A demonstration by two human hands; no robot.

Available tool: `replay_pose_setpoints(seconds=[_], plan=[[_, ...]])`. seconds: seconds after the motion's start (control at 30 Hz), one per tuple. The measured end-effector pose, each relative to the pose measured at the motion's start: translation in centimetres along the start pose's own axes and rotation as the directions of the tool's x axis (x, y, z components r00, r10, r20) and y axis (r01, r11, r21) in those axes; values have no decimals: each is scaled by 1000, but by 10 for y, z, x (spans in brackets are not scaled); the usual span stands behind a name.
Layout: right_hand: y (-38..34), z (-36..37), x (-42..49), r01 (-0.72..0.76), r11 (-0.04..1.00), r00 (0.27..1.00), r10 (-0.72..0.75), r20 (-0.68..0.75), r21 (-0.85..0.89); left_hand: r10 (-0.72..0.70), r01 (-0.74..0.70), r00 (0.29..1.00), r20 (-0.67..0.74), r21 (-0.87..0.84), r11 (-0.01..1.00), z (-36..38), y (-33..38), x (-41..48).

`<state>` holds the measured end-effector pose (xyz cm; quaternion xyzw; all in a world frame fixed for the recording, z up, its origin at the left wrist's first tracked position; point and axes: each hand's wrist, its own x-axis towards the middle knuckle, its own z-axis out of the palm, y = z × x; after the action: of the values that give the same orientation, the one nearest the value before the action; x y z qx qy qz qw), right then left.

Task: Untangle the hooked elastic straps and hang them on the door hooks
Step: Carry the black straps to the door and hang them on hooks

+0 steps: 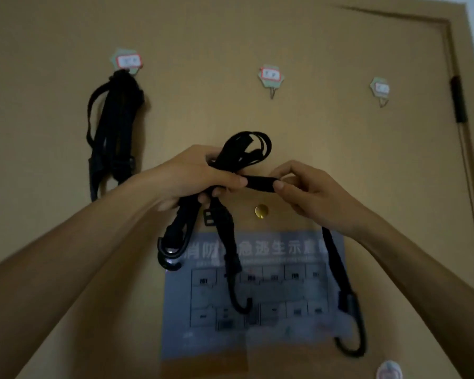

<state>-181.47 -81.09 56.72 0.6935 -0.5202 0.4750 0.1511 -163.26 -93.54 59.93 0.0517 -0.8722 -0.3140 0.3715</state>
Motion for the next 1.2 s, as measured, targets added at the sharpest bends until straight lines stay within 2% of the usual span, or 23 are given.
replay_pose_setpoints(seconds=[0.1, 0.2, 0.27, 0.4, 0.53, 0.67, 0.8, 1.0, 1.2], plan=[[6, -21, 32, 89, 974, 978, -125, -165, -209, 74, -75, 987, -141, -4, 997, 0, 19, 28], [7, -41, 63, 150, 917, 924, -263, -277, -369, 126, -129, 953, -275, 9, 992, -1, 40, 60], [7, -54, 85, 159, 869, 891, -331, -311, -469, 153, -149, 923, -352, 40, 988, -4, 52, 82], [6, -73, 125, 201, 822, 849, -418, -324, -533, 199, -159, 844, -498, 121, 980, -11, 74, 121], [5, -84, 151, 131, 791, 845, -404, -350, -598, 207, -130, 792, -574, 172, 976, -15, 88, 148], [9, -82, 159, 62, 783, 858, -359, -368, -619, 159, -51, 768, -620, 188, 981, -11, 88, 158], [14, -73, 153, 30, 798, 877, -309, -367, -601, 64, 22, 798, -600, 135, 991, -8, 77, 152], [13, -56, 142, -11, 844, 897, -229, -377, -537, -53, 6, 857, -512, -93, 996, 10, 69, 141], [6, -46, 124, -52, 818, 875, -239, -421, -573, -72, -39, 840, -538, -192, 981, 21, 60, 129]])
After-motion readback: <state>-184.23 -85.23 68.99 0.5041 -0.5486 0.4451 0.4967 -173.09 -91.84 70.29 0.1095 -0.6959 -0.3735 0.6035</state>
